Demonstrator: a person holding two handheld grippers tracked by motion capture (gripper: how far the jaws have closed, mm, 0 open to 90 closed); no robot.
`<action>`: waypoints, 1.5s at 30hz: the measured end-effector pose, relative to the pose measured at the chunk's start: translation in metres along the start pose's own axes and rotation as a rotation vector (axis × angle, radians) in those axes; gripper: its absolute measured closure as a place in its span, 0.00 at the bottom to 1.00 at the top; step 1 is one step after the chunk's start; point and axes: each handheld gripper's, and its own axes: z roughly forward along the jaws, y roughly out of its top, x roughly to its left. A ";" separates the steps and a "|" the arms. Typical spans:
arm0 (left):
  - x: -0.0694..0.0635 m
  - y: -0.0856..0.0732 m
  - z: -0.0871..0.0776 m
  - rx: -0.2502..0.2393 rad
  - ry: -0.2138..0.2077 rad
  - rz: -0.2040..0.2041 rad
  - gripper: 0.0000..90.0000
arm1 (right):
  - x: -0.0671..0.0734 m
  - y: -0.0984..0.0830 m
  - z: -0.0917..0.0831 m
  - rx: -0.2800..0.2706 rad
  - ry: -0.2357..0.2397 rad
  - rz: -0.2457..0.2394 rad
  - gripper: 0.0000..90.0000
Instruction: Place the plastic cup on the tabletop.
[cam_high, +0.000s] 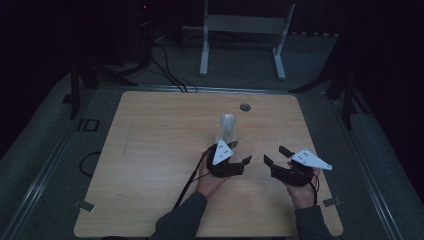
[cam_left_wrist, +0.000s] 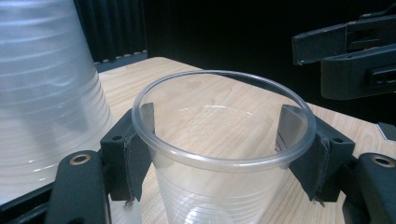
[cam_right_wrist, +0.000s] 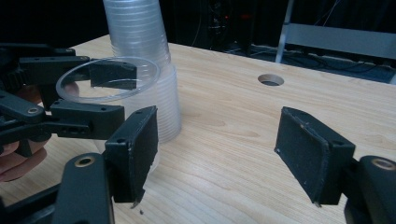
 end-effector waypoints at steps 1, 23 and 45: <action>0.000 -0.001 0.000 0.001 -0.001 0.000 0.32 | 0.000 0.000 0.000 0.000 0.000 -0.001 0.33; 0.003 -0.013 0.007 0.038 0.011 -0.011 0.32 | 0.000 -0.001 0.001 0.002 0.002 -0.005 0.33; 0.003 -0.018 0.009 0.057 0.022 -0.003 0.32 | 0.000 -0.001 0.000 0.001 0.004 -0.004 0.33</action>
